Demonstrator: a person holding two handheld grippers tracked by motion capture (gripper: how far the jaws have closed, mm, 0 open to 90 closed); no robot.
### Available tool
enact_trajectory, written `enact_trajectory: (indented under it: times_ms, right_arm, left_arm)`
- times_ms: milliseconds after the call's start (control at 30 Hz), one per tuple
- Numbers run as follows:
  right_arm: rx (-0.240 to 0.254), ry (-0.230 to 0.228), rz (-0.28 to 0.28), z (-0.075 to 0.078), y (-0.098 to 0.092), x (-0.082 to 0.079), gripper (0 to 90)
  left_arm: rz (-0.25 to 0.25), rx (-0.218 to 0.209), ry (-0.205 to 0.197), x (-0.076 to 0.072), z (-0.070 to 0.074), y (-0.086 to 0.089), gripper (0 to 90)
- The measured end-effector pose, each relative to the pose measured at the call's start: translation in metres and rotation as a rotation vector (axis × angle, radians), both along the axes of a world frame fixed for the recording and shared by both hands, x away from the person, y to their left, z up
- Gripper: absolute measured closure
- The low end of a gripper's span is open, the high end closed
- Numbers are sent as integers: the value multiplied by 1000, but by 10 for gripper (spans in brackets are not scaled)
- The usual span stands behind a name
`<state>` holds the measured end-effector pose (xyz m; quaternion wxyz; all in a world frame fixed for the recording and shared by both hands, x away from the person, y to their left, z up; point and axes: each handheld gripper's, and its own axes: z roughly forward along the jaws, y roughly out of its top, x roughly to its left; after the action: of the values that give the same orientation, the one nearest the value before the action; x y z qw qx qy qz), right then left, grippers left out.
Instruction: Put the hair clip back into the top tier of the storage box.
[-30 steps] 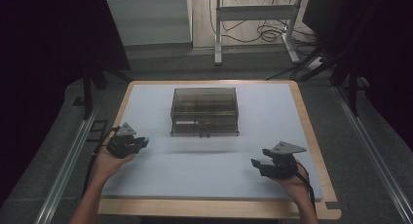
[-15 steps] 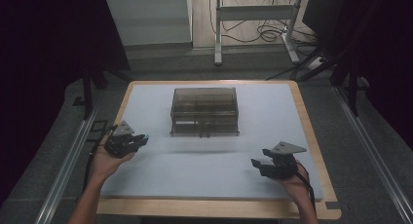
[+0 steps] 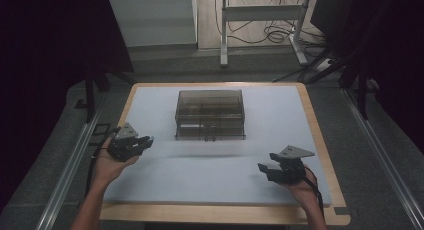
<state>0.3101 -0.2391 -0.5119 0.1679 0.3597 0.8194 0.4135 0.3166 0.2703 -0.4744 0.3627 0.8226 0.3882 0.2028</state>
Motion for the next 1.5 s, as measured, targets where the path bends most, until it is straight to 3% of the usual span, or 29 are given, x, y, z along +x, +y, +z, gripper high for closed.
enact_trajectory:
  times_ms: [1500]
  right_arm:
    - [-11,8,-2,-3,1,1,355]
  left_arm:
    - [-38,-19,-52,7,31,-26,774]
